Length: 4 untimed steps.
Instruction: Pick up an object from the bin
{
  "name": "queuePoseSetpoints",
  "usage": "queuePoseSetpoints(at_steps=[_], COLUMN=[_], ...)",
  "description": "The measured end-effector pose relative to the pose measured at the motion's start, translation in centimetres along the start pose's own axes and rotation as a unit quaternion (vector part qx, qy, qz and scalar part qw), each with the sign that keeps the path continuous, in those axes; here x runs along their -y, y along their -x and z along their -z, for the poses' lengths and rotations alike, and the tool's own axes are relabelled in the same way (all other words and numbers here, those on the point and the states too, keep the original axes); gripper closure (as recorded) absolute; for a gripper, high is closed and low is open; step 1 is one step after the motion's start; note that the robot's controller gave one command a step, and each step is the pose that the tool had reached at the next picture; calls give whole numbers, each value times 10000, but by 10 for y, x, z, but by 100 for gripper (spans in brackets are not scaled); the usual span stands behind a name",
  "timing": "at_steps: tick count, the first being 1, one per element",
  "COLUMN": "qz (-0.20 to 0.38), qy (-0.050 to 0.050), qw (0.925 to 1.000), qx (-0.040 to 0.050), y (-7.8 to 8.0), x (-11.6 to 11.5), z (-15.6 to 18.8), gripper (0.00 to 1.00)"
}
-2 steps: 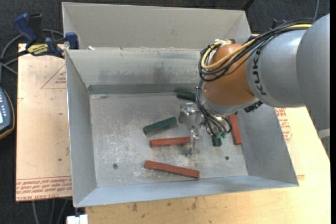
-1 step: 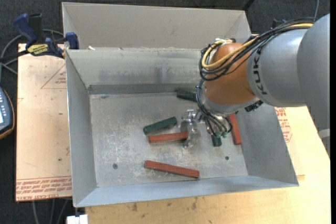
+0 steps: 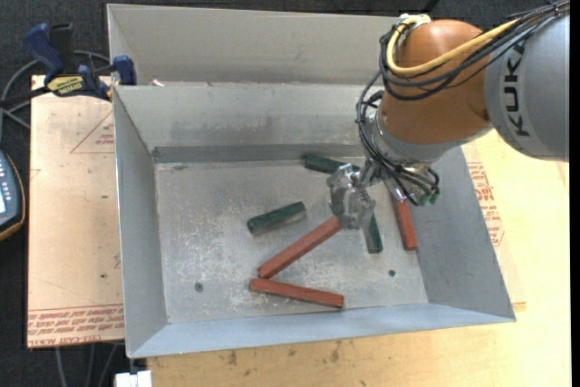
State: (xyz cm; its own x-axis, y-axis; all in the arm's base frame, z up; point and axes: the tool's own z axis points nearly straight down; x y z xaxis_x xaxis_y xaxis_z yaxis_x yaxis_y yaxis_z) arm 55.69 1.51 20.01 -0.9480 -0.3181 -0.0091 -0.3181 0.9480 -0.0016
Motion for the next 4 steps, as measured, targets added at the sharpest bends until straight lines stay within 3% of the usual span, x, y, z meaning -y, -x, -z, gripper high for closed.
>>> queuePoseSetpoints(at_steps=[1, 2, 3, 4], qz=[-9, 715, 1053, 1045], qy=[11, 26, 17, 17], qw=[10000, 9974, 9944, 9945], qx=[-29, -54, -28, -26], y=[-1, 48, 68, 68], x=[0, -4, -15, -14], z=[-3, -110, -131, -130], gripper=[0, 0, 0, 100])
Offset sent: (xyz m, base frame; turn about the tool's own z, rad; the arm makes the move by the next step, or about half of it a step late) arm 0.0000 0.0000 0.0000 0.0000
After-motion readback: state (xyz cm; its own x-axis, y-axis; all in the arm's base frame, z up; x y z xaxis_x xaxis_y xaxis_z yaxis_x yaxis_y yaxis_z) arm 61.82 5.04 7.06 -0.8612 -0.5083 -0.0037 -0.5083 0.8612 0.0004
